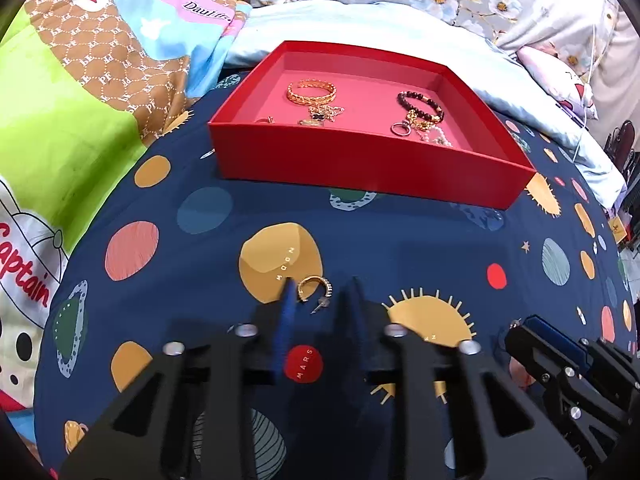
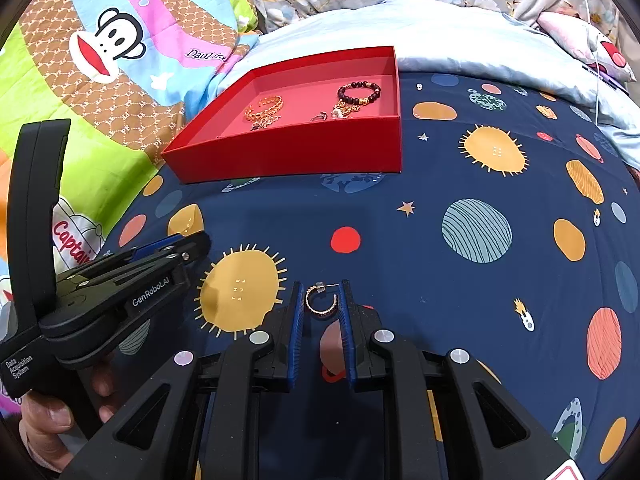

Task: Organize jewelry
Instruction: 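Carry both hoop earrings over the red tray with both tools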

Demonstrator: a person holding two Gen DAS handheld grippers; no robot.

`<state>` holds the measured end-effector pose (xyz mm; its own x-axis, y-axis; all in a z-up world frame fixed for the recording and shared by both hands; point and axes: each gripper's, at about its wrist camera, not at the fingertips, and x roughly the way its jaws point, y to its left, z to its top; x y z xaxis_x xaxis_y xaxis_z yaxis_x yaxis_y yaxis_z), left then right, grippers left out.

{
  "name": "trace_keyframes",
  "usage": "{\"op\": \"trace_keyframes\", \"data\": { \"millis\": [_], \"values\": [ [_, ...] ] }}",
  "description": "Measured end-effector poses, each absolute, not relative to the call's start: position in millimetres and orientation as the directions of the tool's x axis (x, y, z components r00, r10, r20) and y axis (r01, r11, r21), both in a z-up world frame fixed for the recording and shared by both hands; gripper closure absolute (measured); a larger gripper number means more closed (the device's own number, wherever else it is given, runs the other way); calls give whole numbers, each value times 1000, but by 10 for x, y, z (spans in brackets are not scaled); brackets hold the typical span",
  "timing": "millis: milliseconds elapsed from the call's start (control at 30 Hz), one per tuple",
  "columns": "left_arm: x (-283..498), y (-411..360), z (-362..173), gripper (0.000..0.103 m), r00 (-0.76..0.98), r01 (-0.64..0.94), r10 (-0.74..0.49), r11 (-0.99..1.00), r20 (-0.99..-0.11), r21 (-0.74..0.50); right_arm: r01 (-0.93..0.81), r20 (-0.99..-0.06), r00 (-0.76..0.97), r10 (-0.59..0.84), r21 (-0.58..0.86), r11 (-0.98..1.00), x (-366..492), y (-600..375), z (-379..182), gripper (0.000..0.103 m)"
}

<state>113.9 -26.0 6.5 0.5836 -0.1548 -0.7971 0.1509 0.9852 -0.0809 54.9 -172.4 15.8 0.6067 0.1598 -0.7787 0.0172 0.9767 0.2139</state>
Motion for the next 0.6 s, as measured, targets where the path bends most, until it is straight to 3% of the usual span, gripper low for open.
{"op": "trace_keyframes", "data": {
  "millis": [300, 600],
  "values": [
    [1124, -206, 123, 87, 586, 151, -174, 983, -791, -104, 13, -770, 618, 159, 211, 977, 556, -1719, 214, 87],
    [1043, -144, 514, 87, 649, 165, -191, 980, -737, -109, -10, -738, 656, 157, 200, 980, 573, -1699, 476, 87]
  ]
}}
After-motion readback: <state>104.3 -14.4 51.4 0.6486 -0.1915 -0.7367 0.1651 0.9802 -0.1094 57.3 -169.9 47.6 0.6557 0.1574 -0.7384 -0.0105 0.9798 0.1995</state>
